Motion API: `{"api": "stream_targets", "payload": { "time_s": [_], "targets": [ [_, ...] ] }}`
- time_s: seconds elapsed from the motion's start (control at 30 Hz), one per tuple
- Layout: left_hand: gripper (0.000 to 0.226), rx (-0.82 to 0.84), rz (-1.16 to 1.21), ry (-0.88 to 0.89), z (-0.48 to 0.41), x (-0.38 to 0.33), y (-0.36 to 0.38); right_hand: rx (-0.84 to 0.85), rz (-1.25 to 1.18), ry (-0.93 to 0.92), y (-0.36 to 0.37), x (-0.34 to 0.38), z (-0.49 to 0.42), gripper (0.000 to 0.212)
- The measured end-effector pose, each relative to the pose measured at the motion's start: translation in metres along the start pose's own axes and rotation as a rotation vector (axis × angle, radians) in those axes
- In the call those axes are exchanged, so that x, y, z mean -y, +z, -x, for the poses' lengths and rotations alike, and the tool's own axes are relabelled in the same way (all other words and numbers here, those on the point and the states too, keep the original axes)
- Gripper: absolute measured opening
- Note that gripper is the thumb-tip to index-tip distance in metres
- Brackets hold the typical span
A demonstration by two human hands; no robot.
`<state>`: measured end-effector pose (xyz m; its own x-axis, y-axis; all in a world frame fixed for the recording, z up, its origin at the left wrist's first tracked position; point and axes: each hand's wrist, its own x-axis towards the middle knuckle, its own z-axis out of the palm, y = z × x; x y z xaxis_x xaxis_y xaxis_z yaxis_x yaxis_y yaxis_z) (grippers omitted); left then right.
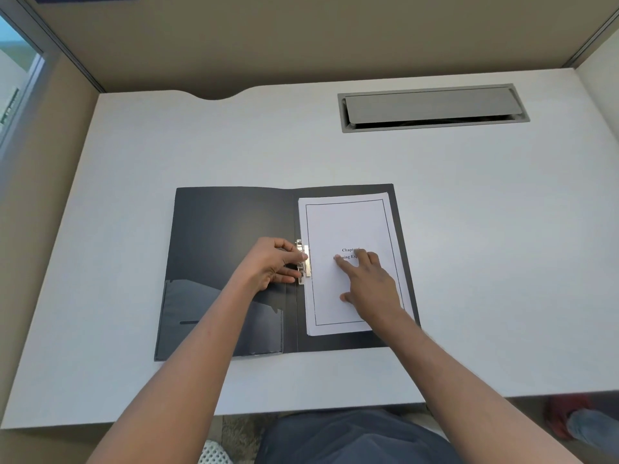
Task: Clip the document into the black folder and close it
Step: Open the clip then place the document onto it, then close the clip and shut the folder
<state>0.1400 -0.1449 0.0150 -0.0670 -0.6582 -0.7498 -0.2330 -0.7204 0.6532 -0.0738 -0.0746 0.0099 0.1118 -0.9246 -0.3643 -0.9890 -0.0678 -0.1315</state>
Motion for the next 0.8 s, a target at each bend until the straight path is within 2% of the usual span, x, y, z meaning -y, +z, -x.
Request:
{"api": "stream_targets", "payload": {
  "time_s": [0.13, 0.23, 0.47, 0.53, 0.63, 0.8],
  "targets": [
    [0.016, 0.001, 0.035, 0.018, 0.004, 0.005, 0.0, 0.004, 0.0, 0.001, -0.002, 0.001, 0.001, 0.081],
    [0.024, 0.051, 0.039, -0.007, 0.008, 0.012, -0.003, 0.009, -0.006, 0.0, -0.003, 0.001, 0.001, 0.081],
    [0.039, -0.032, 0.172, 0.021, 0.015, 0.03, 0.002, 0.001, -0.006, 0.003, -0.003, 0.002, 0.002, 0.081],
    [0.04, -0.109, 0.102, 0.048, 0.016, 0.036, 0.005, -0.005, -0.004, 0.003, -0.003, 0.002, 0.002, 0.081],
    [0.039, -0.271, -0.166, 0.118, 0.015, 0.046, 0.012, -0.004, -0.005, 0.005, -0.002, 0.002, 0.001, 0.081],
    [0.056, -0.446, -0.559, 0.176, 0.021, 0.059, 0.02, -0.009, -0.005, 0.007, -0.001, 0.002, 0.001, 0.08]
  ]
}}
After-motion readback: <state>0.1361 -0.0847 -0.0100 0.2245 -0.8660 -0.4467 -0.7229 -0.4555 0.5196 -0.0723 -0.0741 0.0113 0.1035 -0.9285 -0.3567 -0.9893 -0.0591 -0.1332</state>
